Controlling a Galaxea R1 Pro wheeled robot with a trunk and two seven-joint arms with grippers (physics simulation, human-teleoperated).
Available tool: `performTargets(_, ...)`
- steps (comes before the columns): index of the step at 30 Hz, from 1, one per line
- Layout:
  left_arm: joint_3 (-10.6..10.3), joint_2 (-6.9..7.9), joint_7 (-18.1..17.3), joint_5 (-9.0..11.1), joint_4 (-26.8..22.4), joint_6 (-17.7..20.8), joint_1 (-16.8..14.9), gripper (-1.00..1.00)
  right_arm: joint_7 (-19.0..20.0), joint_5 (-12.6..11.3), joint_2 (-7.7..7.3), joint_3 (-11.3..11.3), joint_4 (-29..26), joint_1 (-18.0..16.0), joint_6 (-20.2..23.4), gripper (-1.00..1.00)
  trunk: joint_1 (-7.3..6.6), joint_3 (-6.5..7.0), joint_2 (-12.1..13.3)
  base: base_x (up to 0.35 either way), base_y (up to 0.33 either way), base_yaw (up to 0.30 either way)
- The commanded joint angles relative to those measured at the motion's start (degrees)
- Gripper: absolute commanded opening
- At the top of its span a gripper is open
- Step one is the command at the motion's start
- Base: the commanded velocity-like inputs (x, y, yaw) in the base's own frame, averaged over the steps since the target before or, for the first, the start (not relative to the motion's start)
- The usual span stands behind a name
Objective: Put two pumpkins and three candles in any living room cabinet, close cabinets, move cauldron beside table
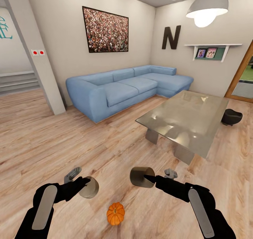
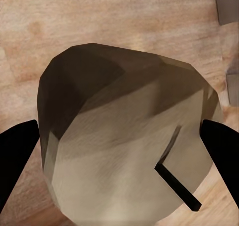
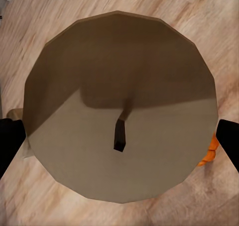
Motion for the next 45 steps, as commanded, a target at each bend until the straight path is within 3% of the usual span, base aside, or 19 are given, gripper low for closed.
performTargets(1, 0.11, -0.05, 0.55, 0.58, -0.05, 0.22, -0.04, -1.00, 0.53, 0.35, 0.01, -0.09, -0.02, -0.04, 0.22, -1.00, -0.01, -0.05, -0.03, -0.067, 0.042, 0.000)
performTargets(33, 0.11, -0.02, 0.54, 0.58, -0.05, 0.30, -0.04, -1.00, 0.53, 0.42, 0.00, -0.09, -0.02, -0.04, 0.17, -1.00, -0.01, -0.05, -0.03, -0.171, 0.042, 0.000)
performTargets(45, -0.05, 0.04, 0.97, 0.57, -0.05, 0.37, -0.04, -1.00, 0.68, 0.44, -0.09, -0.27, -0.02, -0.04, -0.35, -1.00, -2.65, 2.10, 4.79, -0.001, 0.000, 0.000)
